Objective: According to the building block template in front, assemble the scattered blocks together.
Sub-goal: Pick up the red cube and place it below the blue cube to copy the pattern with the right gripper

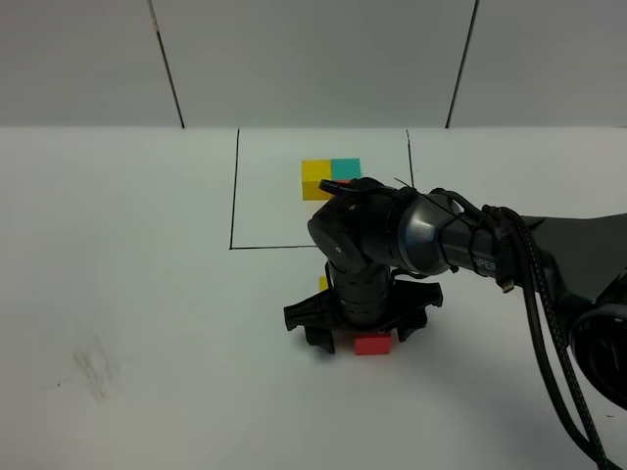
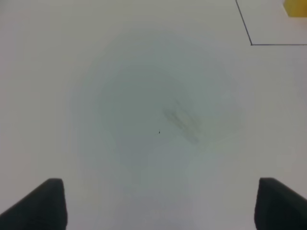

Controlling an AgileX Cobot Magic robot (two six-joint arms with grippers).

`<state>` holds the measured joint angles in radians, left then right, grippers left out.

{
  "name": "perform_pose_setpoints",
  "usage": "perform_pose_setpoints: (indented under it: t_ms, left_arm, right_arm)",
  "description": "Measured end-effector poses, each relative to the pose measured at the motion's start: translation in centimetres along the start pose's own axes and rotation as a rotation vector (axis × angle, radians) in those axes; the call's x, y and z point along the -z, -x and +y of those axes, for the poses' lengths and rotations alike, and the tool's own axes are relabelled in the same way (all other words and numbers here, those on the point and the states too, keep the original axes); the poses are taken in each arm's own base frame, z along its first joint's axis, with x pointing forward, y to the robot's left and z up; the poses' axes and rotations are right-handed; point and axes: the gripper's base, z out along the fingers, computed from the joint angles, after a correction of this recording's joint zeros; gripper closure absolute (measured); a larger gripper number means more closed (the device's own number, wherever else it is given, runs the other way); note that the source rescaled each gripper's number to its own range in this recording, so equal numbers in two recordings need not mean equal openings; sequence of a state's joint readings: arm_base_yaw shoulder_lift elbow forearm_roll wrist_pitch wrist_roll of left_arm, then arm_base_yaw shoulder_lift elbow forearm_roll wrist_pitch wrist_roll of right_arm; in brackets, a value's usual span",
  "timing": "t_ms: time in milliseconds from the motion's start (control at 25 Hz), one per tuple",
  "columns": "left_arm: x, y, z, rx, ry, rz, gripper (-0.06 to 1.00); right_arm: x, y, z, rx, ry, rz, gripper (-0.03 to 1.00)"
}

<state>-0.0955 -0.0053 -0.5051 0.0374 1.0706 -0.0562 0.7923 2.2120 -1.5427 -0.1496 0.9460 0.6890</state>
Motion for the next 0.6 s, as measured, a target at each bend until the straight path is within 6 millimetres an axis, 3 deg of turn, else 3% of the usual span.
perform_pose_setpoints:
  t_ms: [120,240,600]
  left_arm:
    - [0.0,0.0,0.0,0.0,0.0,0.0,0.09]
    - [0.0,0.0,0.0,0.0,0.0,0.0,0.09]
    - [0.0,0.0,0.0,0.001,0.0,0.0,0.09]
  right_arm:
    - [0.9,0.0,0.0,-0.002,0.02,-0.004,0.14]
    - [3.2,0.0,-0.3,0.002,0.045,-0.032,0.02]
    - [11.7,-0.9,-3.4,0.027,-0.034,-0.129,-0.03]
